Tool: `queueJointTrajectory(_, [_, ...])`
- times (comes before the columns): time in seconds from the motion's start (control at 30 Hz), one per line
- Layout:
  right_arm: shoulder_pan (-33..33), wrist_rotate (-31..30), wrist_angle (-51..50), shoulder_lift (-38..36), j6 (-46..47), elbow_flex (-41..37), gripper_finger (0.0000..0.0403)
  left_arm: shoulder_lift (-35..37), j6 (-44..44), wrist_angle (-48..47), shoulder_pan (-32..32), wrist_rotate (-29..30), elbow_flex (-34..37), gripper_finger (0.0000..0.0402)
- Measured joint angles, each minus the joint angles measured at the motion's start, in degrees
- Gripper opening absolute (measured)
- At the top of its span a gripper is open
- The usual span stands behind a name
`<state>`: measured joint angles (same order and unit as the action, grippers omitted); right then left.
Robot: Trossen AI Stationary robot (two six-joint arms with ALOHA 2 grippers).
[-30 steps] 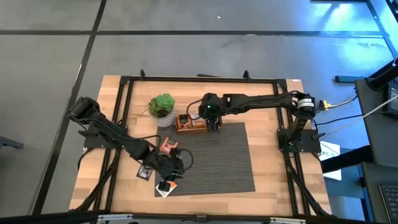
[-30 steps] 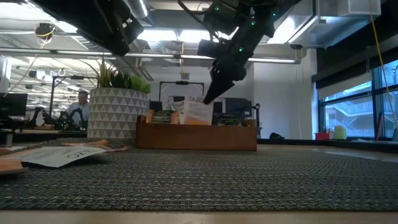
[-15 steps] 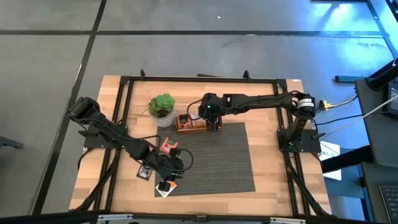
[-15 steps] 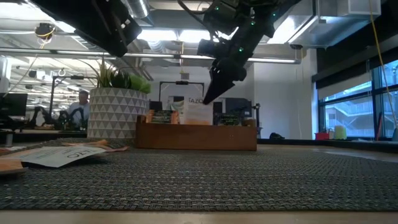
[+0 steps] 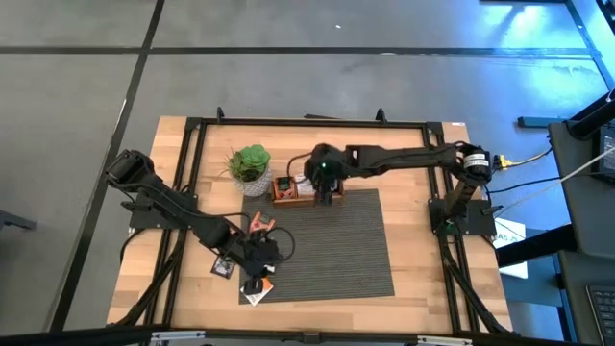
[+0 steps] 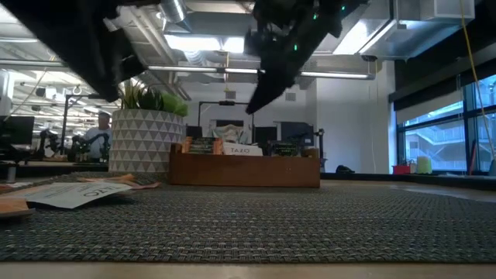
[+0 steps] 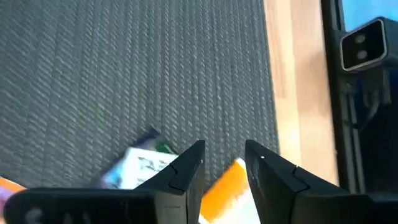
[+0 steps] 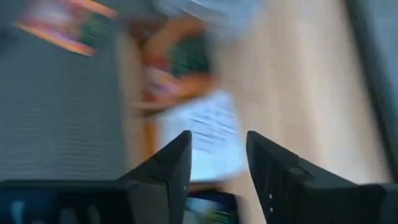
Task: Pick & Place Tea
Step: Put the top white tea bag into the middle slot of the wooden organizer
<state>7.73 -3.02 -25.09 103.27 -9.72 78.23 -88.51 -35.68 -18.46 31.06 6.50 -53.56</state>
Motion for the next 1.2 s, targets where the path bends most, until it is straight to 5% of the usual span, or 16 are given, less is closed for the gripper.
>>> queueJointTrajectory(0.13, [-4.22, 9.48, 1.39, 0.46, 5.11, 0.07, 0.0156, -0.02, -6.5, 2.51, 1.89, -0.19, 3.52, 0.0111])
queueJointTrajectory(0.6, [-18.6, 10.25, 25.18, 11.73, 14.14, 0.02, 0.0156, -0.04, -20.71, 1.87, 6.32, 4.8, 12.54, 0.0111])
queueJointTrajectory(1.2, [-17.93, 11.31, 38.68, 23.61, 45.42, -0.04, 0.0156, 0.02, -22.15, 4.06, 6.53, 8.17, 15.53, 0.0107])
